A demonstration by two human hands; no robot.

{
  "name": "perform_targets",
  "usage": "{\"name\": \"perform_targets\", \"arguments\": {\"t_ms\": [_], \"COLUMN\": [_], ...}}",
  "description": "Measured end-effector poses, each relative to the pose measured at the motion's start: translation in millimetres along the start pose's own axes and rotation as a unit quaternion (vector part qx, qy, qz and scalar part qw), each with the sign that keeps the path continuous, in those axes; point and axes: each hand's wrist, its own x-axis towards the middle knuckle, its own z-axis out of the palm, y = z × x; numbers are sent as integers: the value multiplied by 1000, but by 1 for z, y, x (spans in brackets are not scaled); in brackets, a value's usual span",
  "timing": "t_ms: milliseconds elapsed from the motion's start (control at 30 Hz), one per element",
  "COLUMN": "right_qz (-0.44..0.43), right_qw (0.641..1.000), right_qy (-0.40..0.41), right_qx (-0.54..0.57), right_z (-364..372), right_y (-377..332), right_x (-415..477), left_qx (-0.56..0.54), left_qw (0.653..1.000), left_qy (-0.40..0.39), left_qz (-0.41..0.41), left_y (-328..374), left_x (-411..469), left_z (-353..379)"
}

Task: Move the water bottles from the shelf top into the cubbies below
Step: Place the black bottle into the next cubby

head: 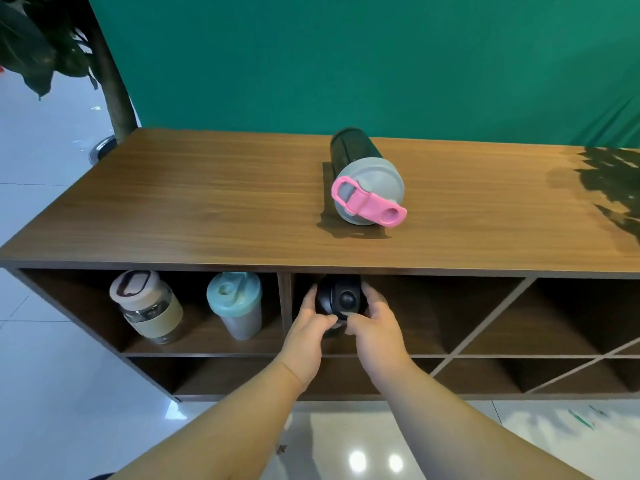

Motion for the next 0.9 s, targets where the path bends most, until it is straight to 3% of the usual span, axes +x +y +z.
{"name": "perform_targets", "arguments": {"t_ms": [200,900], "right_qz": [-3,25], "right_qw": [1000,999], "right_qy": [-19,-32], "right_qx": [-18,-33], "right_z": [3,-8], "right_y": [3,-13], "right_x": [17,3], "left_qx": [27,60], "left_qw": [998,995], "left_qy": [10,0], "left_qz": [-51,-79], "left_y": [-10,-3], "left_x": [24,11], "left_z": [-4,-9]}}
